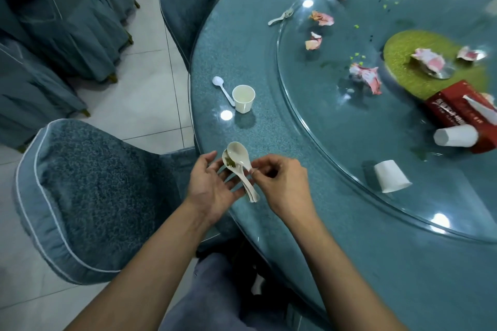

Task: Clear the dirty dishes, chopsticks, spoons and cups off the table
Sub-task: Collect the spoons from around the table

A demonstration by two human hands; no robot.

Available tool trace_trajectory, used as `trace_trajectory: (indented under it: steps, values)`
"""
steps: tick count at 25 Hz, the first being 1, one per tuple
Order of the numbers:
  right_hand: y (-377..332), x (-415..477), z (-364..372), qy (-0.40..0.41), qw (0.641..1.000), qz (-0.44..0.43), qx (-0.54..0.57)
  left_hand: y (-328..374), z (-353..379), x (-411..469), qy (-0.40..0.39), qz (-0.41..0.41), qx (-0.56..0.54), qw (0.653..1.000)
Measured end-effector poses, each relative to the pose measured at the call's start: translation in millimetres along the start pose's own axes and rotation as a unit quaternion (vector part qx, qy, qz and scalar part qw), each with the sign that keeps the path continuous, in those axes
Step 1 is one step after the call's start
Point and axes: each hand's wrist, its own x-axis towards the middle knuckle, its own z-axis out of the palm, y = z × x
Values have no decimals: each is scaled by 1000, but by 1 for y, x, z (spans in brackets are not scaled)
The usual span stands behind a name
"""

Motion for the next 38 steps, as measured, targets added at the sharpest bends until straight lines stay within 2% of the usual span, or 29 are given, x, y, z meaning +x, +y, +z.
trace_trajectory:
  steps: [4,11,22,27,31,38]
  values:
    - [-2,-12,-1,15,999,-25,-35,-4,10,-13,-11,0,27,1000]
    - [-7,-21,-11,8,999,-39,-19,0,21,-33,-20,-5,57,998]
    - [-10,-29,-12,82,993,-59,-67,46,5,-70,-28,-13,54,998]
    - [-31,-32,23,116,988,-69,-77,90,-11,-84,-51,-36,95,993]
    - [-55,-39,61,140,988,-31,-65,128,-30,-88,-77,-67,147,984]
    - [-94,-77,139,231,972,42,-27,189,-70,-98,-110,-136,257,950]
